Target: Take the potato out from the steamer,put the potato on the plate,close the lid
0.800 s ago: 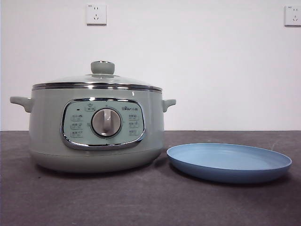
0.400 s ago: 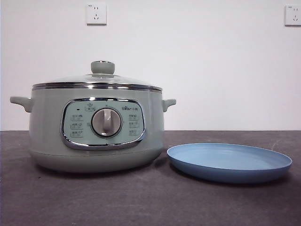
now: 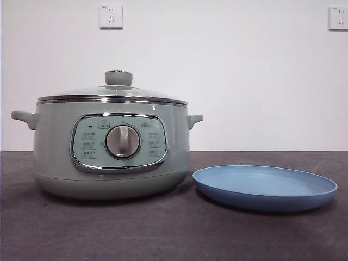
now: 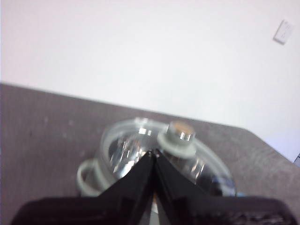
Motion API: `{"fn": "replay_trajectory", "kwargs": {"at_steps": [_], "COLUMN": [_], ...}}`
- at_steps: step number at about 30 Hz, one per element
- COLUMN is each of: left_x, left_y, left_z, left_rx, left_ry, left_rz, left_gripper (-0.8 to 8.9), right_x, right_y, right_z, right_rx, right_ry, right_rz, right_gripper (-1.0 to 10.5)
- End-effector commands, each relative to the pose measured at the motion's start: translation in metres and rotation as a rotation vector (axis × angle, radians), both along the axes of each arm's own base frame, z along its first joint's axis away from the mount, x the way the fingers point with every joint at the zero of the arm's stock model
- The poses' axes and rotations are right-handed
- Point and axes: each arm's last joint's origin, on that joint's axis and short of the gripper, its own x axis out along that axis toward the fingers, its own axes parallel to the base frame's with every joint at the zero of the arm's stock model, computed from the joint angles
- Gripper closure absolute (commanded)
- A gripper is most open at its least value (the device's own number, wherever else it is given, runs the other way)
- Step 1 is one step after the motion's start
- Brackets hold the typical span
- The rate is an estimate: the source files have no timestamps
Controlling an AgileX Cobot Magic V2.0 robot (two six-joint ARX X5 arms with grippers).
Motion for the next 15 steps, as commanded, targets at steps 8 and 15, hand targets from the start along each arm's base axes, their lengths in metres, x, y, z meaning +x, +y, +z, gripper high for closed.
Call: {"fn": "replay_trajectory", "kwargs": {"at_steps": [8, 15], "left_x": [0.029, 0.064], "left_y": [-0.004, -0.012], "left_z": [0.102, 0.151], "left_rx": [0.141, 0.205], "left_ry": [-0.026, 0.028], "left_rz": [-0.046, -0.239], "left_gripper": [8.2, 8.2], "right_x": [0.029, 0.065], "right_y": [0.004, 0.008], "right_z": [0.117, 0.169], "right_rx": [-0.159, -0.196], "right_ry": [-0.139, -0.186], "right_rz": [0.239, 0.524], "right_gripper": [9.6, 9.6]}}
